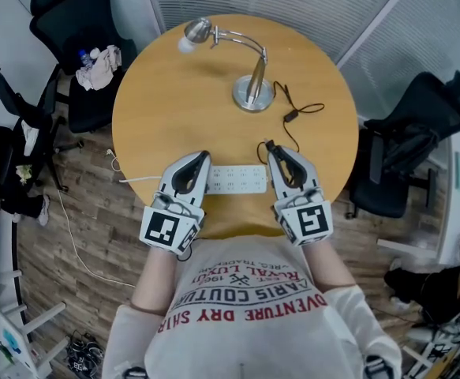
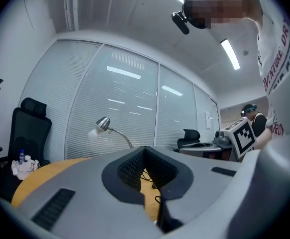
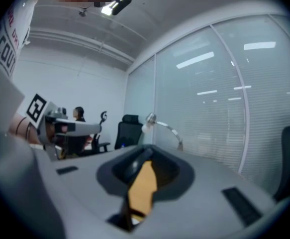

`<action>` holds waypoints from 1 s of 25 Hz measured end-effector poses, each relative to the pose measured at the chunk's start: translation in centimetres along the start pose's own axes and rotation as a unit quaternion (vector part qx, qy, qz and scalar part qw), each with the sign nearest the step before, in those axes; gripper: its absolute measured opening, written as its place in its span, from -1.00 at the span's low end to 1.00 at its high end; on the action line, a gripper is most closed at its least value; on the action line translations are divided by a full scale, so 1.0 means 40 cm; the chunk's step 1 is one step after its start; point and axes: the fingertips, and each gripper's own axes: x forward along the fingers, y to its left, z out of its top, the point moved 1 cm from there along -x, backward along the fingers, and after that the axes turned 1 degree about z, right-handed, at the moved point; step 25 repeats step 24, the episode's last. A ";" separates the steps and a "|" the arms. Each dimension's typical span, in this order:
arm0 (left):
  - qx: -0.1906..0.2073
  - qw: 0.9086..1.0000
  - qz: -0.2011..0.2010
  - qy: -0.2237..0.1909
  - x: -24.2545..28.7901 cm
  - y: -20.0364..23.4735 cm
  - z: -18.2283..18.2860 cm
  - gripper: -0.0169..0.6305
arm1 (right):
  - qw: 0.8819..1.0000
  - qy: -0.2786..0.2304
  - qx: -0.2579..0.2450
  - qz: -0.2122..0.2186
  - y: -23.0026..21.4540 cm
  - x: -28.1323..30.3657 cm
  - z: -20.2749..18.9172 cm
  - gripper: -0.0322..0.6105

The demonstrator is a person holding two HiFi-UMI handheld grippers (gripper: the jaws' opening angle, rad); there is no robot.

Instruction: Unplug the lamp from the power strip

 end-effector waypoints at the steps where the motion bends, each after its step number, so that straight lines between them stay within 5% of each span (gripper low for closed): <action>1: 0.003 1.000 -0.001 -0.001 -0.001 0.001 0.002 -0.86 | 1.000 0.002 0.000 -0.002 -0.002 0.000 -0.001 -0.67; 25: 0.025 1.000 -0.006 0.008 -0.002 -0.014 0.007 -0.86 | 1.000 0.019 0.002 -0.002 0.009 -0.004 -0.026 -0.67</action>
